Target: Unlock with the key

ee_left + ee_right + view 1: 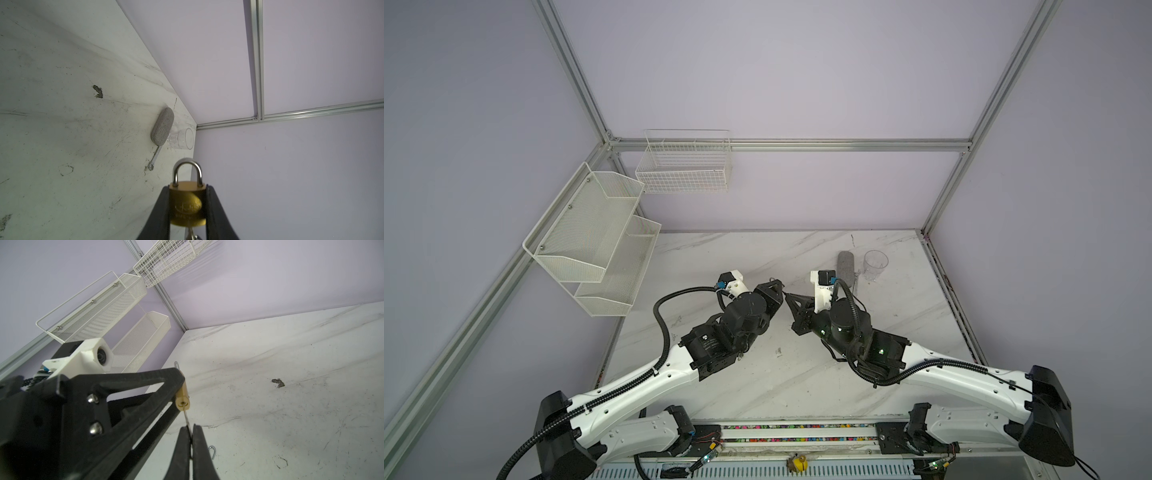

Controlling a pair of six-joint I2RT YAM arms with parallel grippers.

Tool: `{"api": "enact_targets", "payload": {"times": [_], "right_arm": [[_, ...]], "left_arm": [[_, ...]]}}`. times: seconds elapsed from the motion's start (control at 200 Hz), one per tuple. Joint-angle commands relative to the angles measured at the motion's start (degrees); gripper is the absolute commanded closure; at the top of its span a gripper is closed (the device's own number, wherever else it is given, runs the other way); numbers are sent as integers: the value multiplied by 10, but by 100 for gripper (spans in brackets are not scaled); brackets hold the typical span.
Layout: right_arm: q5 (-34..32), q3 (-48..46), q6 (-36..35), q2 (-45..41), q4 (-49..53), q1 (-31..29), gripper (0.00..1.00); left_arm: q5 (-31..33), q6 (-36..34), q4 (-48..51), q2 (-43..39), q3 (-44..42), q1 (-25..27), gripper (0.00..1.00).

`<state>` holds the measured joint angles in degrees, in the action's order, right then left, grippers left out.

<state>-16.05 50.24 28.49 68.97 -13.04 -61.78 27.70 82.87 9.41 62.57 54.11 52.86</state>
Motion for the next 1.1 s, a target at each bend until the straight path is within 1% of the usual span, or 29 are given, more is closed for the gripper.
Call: {"api": "enact_targets", "payload": {"times": [0.0, 0.22, 0.275, 0.355, 0.415, 0.46, 0.52, 0.615, 0.75, 0.835, 0.875, 0.915, 0.98, 1.095], "right_arm": [[-8, 8, -28, -6, -38, -5, 100], [-6, 13, -77, -5, -43, -4, 100], [7, 12, -81, -9, -48, -4, 100], [45, 10, -60, -13, -61, 2, 100], [56, 15, -17, -10, -58, 2, 100], [64, 14, -5, -5, -66, 3, 100], [46, 17, 3, 4, -55, 3, 100], [41, 3, 11, 4, -67, 3, 100], [84, -4, 19, -12, -93, 17, 100], [99, 3, 26, -19, -90, 23, 100], [95, 9, 25, -19, -82, 24, 100], [68, 18, 3, -21, -62, 24, 100], [44, 24, -19, -20, -40, 24, 100], [16, 19, -65, -19, -41, 23, 100]], "left_arm": [[-68, -17, -20, 1, 24, 7, 100], [-88, -34, -17, -4, 36, 15, 100], [-90, -35, -16, -6, 35, 15, 100], [-84, -36, -16, -9, 33, 17, 100], [-81, -30, -18, -11, 28, 18, 100], [-83, -29, -23, -10, 27, 20, 100], [-86, -26, -31, -9, 26, 22, 100], [-95, -23, -48, -11, 24, 24, 100], [-97, -35, -47, -15, 29, 29, 100], [-88, -40, -36, -16, 29, 29, 100], [-84, -42, -29, -16, 29, 30, 100], [-75, -48, -22, -14, 31, 30, 100], [-68, -52, -3, -10, 35, 30, 100], [-75, -52, -3, -4, 36, 31, 100]]}}
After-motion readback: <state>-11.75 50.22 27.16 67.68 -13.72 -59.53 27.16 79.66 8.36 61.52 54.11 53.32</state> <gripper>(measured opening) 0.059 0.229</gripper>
